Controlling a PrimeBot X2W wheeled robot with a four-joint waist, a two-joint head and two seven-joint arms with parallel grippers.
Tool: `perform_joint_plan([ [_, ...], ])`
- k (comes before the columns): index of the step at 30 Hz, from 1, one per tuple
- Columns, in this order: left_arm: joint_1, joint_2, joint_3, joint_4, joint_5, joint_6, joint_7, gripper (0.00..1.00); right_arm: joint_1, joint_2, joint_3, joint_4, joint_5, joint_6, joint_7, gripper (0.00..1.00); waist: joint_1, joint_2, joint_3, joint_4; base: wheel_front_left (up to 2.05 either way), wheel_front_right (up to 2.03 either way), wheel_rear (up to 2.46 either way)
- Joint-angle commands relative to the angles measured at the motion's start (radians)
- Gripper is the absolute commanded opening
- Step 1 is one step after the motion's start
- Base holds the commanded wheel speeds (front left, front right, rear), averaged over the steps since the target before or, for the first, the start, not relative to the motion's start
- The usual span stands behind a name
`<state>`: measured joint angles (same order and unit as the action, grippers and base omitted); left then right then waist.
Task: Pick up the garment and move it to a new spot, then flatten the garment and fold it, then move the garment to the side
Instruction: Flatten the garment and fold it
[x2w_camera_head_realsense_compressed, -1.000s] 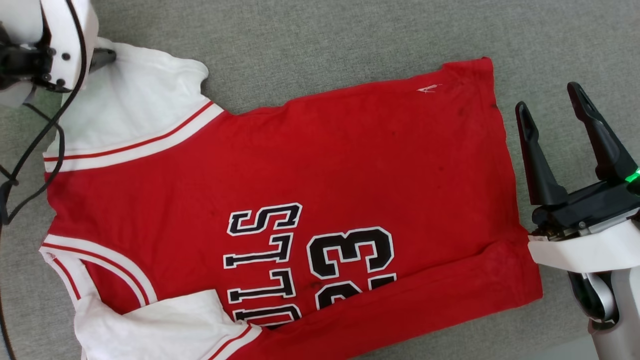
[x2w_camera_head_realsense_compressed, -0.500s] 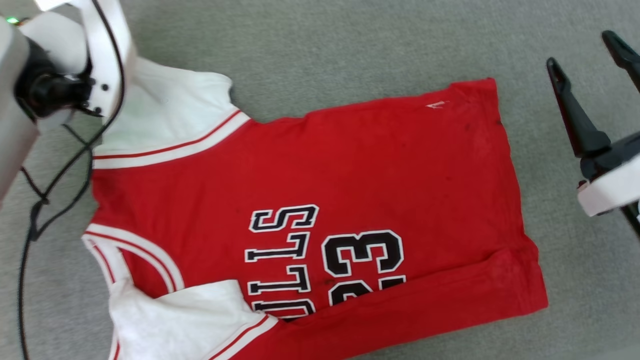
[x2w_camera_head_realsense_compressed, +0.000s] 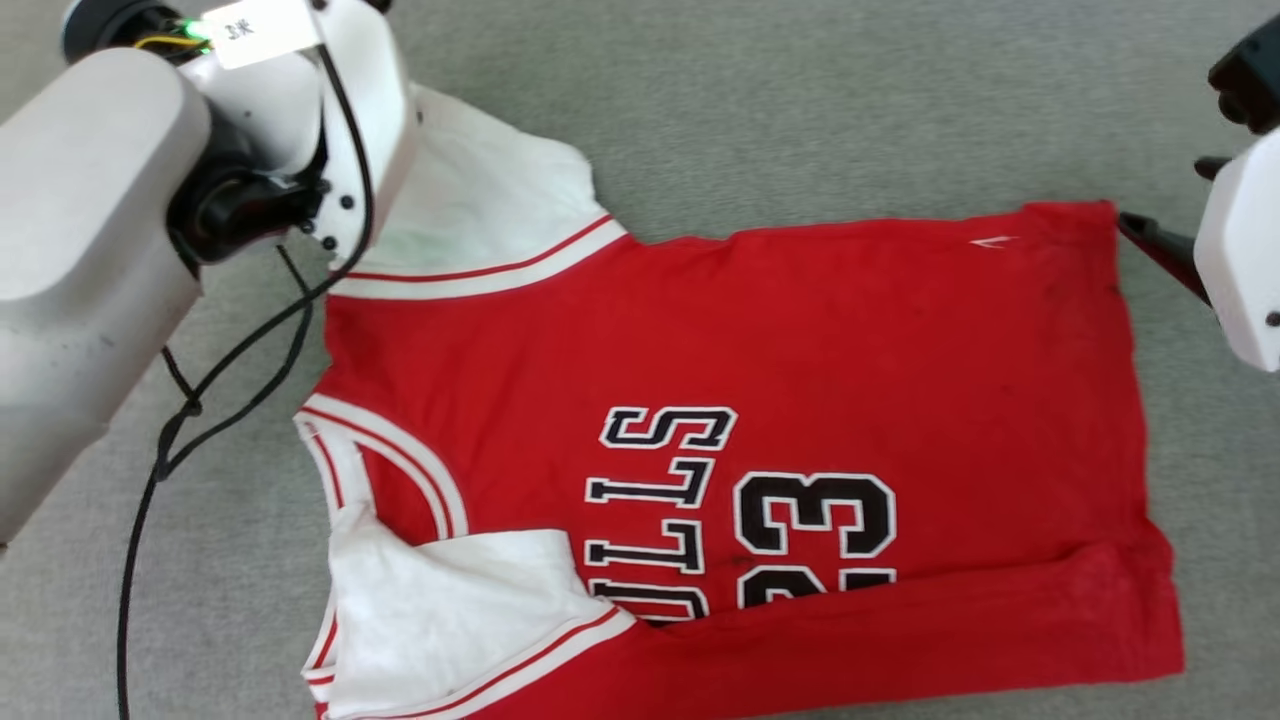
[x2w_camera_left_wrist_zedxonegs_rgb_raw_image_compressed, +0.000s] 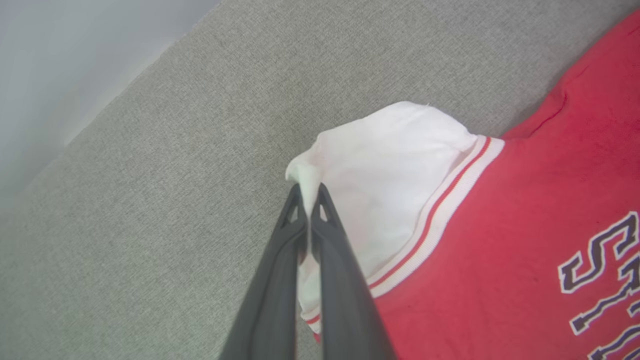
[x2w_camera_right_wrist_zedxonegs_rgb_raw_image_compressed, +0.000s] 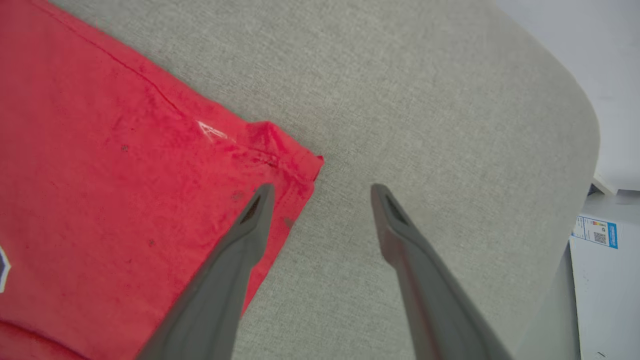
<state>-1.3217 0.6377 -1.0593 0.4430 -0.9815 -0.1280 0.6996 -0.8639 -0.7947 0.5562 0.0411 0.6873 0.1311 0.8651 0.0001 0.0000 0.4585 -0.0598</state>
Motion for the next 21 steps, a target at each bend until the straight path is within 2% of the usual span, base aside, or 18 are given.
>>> perform_joint_plan([
  [1,-0.01,-0.007,-0.005,-0.009,0.0,-0.001,-0.009,0.0,-0.024,0.005,0.022,0.026,0.008,-0.001,0.028,1.0,-0.0001,0.0,0.017,0.024,0.0,0.0,0.0],
  [5,-0.026,-0.011,-0.016,-0.044,0.011,-0.001,-0.03,0.0,-0.082,0.014,0.072,0.112,0.017,-0.001,0.072,1.0,-0.0001,0.0,0.045,0.055,0.0,0.0,0.0],
  [8,-0.039,-0.018,-0.023,-0.069,0.015,-0.001,-0.048,0.0,-0.099,0.023,0.098,0.17,0.007,-0.001,0.052,1.0,-0.0001,0.0,0.066,0.079,0.0,0.0,0.0],
  [16,-0.047,-0.014,-0.053,-0.095,0.009,-0.001,-0.089,0.0,-0.034,0.04,0.208,0.277,0.069,0.001,0.017,1.0,-0.0001,0.0,0.084,0.101,0.0,0.0,0.0],
  [17,-0.046,-0.009,-0.055,-0.095,0.006,-0.001,-0.094,0.0,-0.035,0.041,0.218,0.28,0.076,0.001,0.012,0.27,-0.0001,0.0,0.081,0.099,0.0,0.0,0.0],
  [18,-0.047,-0.006,-0.058,-0.093,0.005,-0.001,-0.098,0.0,-0.041,0.04,0.224,0.28,0.082,0.001,-0.002,0.0,-0.0001,0.0,0.077,0.098,0.0,0.0,0.0],
  [21,-0.036,-0.001,-0.069,-0.086,-0.003,-0.001,-0.116,0.0,-0.063,0.036,0.212,0.292,0.089,0.001,-0.07,0.0,-0.0001,0.0,0.049,0.091,0.0,0.0,0.0],
])
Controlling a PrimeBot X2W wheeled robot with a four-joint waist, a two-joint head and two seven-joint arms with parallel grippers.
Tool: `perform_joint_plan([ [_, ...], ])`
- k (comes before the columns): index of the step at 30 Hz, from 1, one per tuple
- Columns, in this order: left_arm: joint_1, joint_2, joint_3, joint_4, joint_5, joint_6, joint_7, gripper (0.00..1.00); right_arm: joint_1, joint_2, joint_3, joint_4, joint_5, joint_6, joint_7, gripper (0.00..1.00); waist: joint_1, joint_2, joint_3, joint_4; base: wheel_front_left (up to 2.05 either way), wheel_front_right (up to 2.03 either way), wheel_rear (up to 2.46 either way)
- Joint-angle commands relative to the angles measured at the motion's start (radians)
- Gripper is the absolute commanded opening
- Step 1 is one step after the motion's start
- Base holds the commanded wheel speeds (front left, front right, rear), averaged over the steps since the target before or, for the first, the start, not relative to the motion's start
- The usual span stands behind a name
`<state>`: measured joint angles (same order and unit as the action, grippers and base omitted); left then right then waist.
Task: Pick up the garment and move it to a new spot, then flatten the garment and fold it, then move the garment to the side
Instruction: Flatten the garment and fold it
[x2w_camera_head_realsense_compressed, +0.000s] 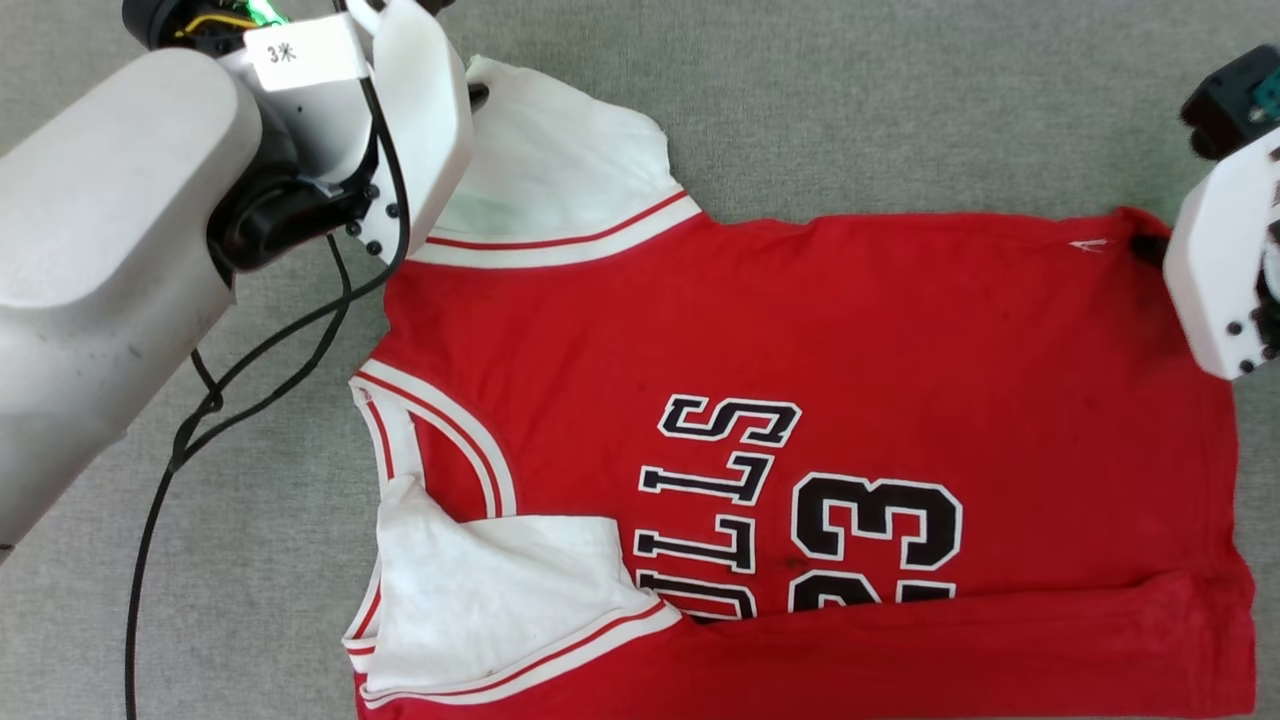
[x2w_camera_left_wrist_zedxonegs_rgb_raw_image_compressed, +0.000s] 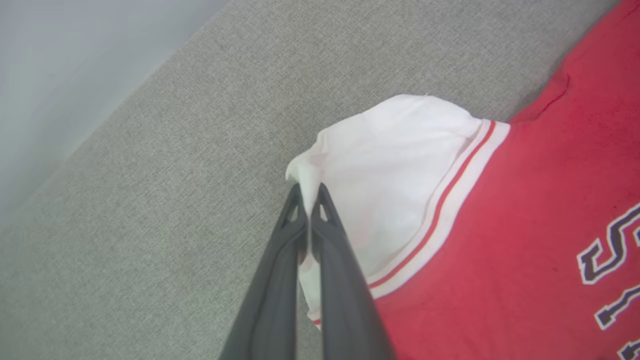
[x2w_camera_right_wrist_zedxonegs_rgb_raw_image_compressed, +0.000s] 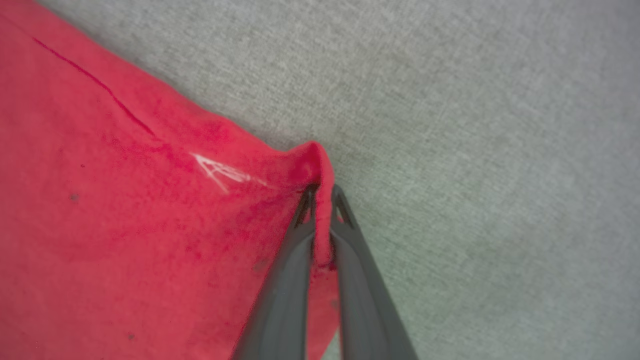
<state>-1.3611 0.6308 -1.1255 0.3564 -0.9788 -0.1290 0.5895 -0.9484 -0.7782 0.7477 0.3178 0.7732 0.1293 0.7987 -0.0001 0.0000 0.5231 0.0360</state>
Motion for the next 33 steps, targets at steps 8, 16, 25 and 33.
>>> perform_joint_plan([
  [8,0.085,0.038,-0.041,-0.032,-0.048,0.0,-0.055,0.0,0.08,0.004,0.003,0.024,0.047,0.001,-0.175,0.0,0.0001,0.0,-0.161,-0.006,0.0,0.0,0.0],
  [16,0.227,0.099,-0.076,-0.124,-0.08,0.008,-0.101,0.0,0.237,-0.03,0.007,-0.007,0.078,0.001,-0.289,0.0,0.0001,0.0,-0.298,0.013,0.0,0.0,0.0],
  [25,0.423,0.189,-0.111,-0.266,-0.1,0.07,-0.147,0.0,0.426,-0.059,-0.02,-0.048,0.1,0.001,-0.351,0.0,0.0001,0.0,-0.402,0.022,0.0,0.0,0.0],
  [33,0.628,0.252,-0.14,-0.352,-0.104,0.124,-0.173,0.0,0.617,-0.076,-0.077,-0.082,0.134,0.001,-0.393,0.0,0.0001,0.0,-0.456,0.029,0.0,0.0,0.0],
])
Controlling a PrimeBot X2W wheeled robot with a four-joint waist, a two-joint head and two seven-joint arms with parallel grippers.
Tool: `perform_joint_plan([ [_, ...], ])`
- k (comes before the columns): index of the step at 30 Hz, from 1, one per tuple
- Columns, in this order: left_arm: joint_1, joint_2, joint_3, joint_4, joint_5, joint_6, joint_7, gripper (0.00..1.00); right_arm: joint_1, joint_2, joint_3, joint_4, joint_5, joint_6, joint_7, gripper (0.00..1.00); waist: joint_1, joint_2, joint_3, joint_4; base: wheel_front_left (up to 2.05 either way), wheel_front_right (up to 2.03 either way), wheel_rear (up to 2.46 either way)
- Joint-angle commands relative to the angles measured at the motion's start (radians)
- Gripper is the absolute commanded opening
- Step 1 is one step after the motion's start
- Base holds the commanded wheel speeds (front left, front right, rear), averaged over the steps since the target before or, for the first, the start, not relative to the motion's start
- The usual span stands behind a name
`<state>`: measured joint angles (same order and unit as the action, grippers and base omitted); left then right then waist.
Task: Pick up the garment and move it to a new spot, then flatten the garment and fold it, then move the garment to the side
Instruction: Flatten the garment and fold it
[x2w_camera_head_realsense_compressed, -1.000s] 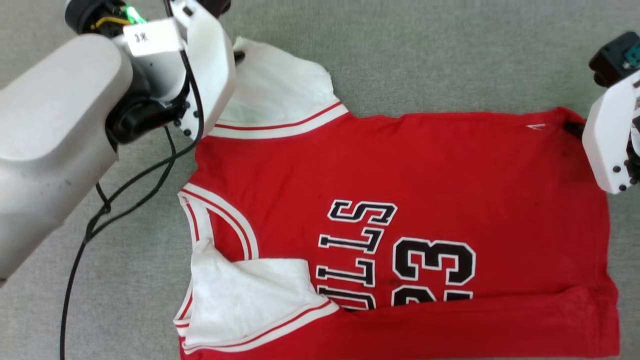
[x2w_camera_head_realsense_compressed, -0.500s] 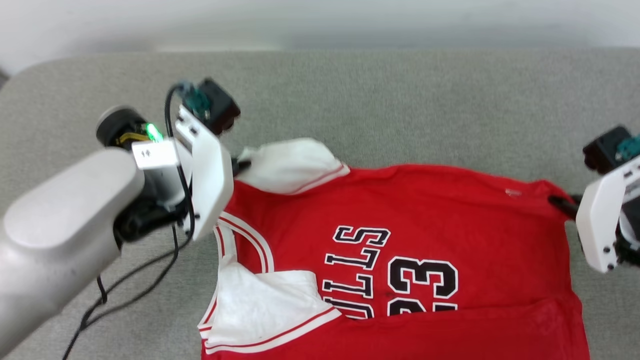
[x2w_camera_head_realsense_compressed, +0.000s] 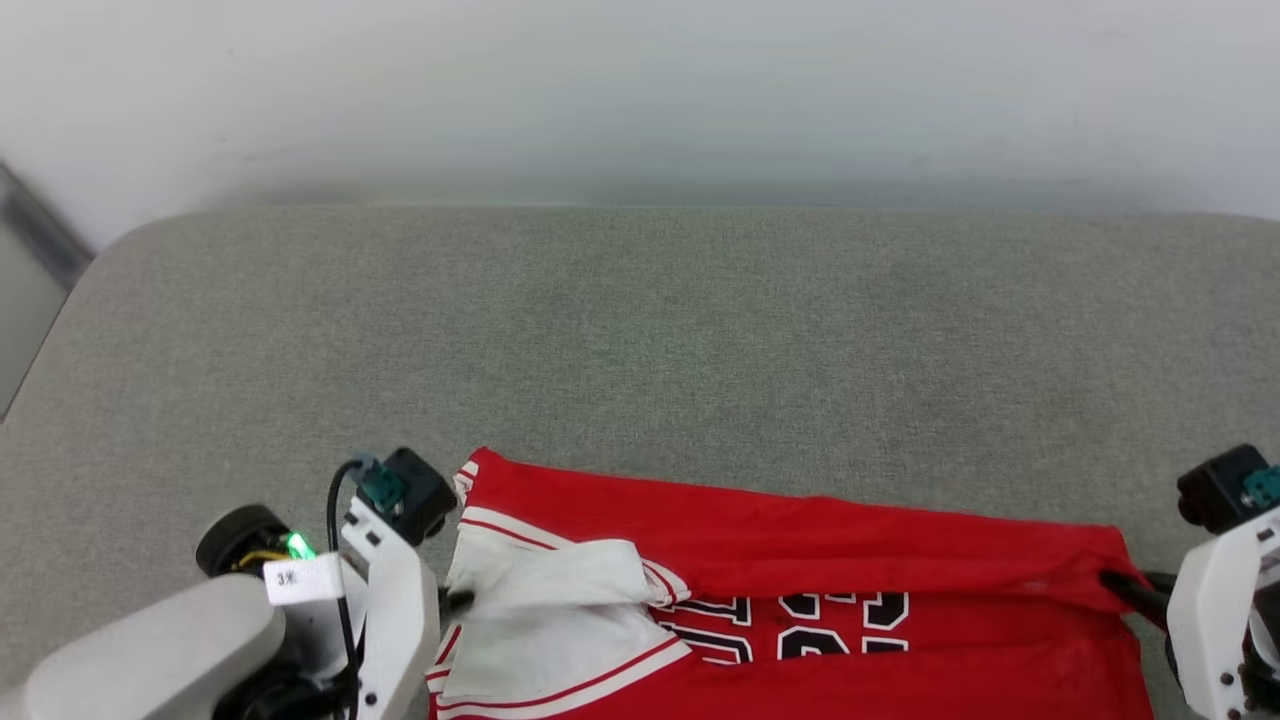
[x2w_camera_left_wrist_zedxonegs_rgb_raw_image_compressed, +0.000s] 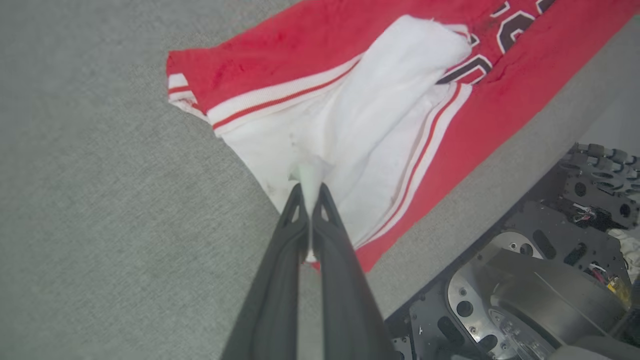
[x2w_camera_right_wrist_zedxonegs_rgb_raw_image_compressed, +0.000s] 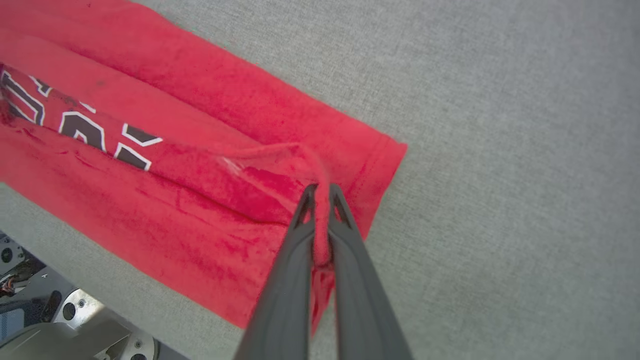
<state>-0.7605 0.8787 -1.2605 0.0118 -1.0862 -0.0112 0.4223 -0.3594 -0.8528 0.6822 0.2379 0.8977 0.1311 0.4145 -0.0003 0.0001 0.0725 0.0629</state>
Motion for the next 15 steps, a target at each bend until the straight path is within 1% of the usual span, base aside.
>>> perform_joint_plan([
  [1,0.053,0.007,-0.008,-0.012,0.004,0.013,-0.013,0.0,0.053,0.001,-0.018,-0.005,0.017,-0.001,-0.011,0.0,0.0003,-0.0001,-0.007,0.002,0.0,0.0,0.0],
  [4,0.114,0.013,-0.009,-0.009,0.009,0.022,-0.037,0.0,0.115,0.009,-0.05,-0.002,0.026,-0.001,-0.028,0.0,0.0003,-0.0001,-0.004,0.002,0.0,0.0,0.0],
  [7,0.164,-0.002,-0.011,0.002,0.006,0.037,-0.058,0.0,0.164,0.027,-0.068,0.012,0.021,-0.001,-0.034,0.0,0.0003,-0.0001,0.005,0.001,0.0,0.0,0.0],
  [10,0.187,-0.016,-0.011,0.024,0.014,0.042,-0.086,0.0,0.187,0.047,-0.075,0.032,0.01,-0.001,-0.026,0.0,0.0003,-0.0001,0.013,-0.001,0.0,0.0,0.0],
  [11,0.193,-0.022,-0.011,0.033,0.018,0.043,-0.094,0.28,0.191,0.056,-0.08,0.037,0.013,-0.001,-0.023,0.33,0.0003,-0.0001,0.015,-0.001,0.0,0.0,0.0],
  [12,0.198,-0.029,-0.007,0.04,0.022,0.048,-0.112,1.0,0.19,0.063,-0.089,0.035,0.009,-0.001,-0.037,1.0,0.0003,-0.0001,0.016,-0.001,0.0,0.0,0.0],
  [15,0.206,-0.032,0.005,0.054,0.03,0.053,-0.161,1.0,0.186,0.065,-0.108,0.019,-0.008,-0.001,-0.061,1.0,0.0003,-0.0001,0.011,-0.003,0.0,0.0,0.0],
])
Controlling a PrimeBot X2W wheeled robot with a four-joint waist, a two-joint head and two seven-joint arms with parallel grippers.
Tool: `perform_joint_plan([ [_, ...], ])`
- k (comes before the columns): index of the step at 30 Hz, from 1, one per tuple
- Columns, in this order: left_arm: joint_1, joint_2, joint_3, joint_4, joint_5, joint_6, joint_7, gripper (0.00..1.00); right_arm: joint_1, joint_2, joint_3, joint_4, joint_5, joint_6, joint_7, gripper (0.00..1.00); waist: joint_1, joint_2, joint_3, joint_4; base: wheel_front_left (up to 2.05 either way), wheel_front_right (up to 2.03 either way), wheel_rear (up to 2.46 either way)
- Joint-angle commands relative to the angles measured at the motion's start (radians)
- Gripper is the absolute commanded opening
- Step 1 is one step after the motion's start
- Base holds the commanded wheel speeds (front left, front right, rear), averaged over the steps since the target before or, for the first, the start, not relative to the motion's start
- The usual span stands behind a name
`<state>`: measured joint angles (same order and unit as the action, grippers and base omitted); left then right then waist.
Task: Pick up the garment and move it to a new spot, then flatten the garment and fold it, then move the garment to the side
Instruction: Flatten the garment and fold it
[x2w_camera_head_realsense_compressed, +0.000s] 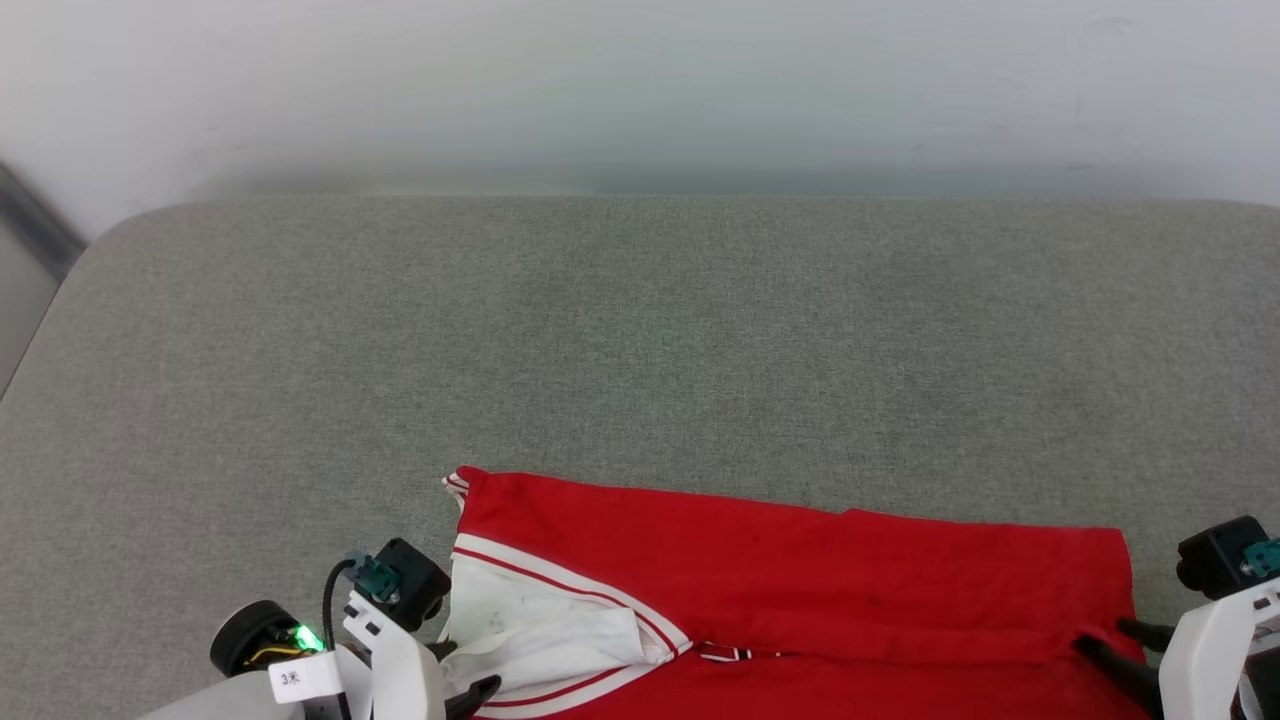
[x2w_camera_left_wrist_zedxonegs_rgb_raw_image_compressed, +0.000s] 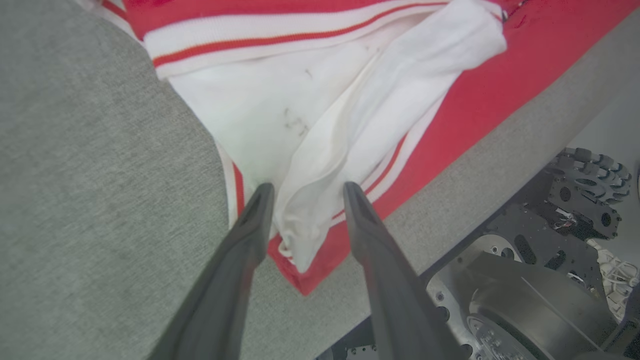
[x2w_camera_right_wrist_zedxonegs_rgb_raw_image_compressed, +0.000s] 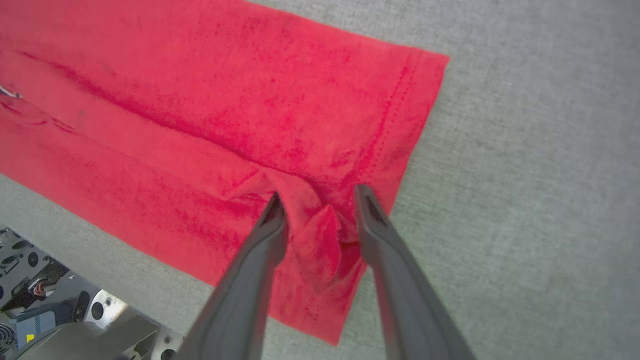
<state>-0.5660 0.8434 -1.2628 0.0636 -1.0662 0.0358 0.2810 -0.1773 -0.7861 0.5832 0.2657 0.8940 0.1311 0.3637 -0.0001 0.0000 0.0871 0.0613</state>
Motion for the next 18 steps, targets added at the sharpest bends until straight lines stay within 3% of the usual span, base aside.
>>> perform_joint_plan([
  [1,0.01,0.005,0.017,0.0,0.015,0.014,-0.042,1.0,0.004,-0.006,-0.019,-0.022,-0.009,-0.001,-0.021,1.0,0.0001,0.0,-0.008,-0.002,0.0,0.0,0.0],
  [7,0.069,0.002,0.113,-0.027,0.04,0.143,-0.288,1.0,0.029,-0.02,-0.113,-0.104,0.003,-0.001,-0.087,1.0,0.0001,0.0,-0.023,-0.011,0.0,0.0,0.0],
  [8,0.069,0.002,0.113,-0.027,0.04,0.143,-0.288,1.0,0.029,-0.02,-0.113,-0.104,0.003,-0.001,-0.087,1.0,0.0001,0.0,-0.023,-0.011,0.0,0.0,0.0],
  [10,0.105,-0.025,0.149,-0.014,0.061,0.208,-0.41,1.0,0.057,-0.018,-0.182,-0.123,0.015,-0.001,-0.124,1.0,0.0001,0.0,-0.025,-0.006,0.0,0.0,0.0],
  [11,0.105,-0.025,0.149,-0.014,0.061,0.208,-0.41,1.0,0.057,-0.018,-0.182,-0.123,0.015,-0.001,-0.124,1.0,0.0001,0.0,-0.025,-0.006,0.0,0.0,0.0],
  [14,0.137,-0.057,0.181,0.012,0.085,0.272,-0.504,1.0,0.088,-0.017,-0.257,-0.114,0.004,-0.001,-0.16,1.0,0.0001,0.0,-0.025,0.001,0.0,0.0,0.0],
  [15,0.156,-0.082,0.223,0.021,0.102,0.313,-0.534,1.0,0.107,-0.006,-0.303,-0.096,0.002,-0.001,-0.175,1.0,0.0001,0.0,-0.022,0.005,0.0,0.0,0.0],
  [18,0.192,-0.127,0.325,0.013,0.166,0.374,-0.546,1.0,0.136,0.017,-0.357,-0.062,0.024,-0.001,-0.176,1.0,0.0001,0.0,-0.014,0.013,0.0,0.0,0.0],
])
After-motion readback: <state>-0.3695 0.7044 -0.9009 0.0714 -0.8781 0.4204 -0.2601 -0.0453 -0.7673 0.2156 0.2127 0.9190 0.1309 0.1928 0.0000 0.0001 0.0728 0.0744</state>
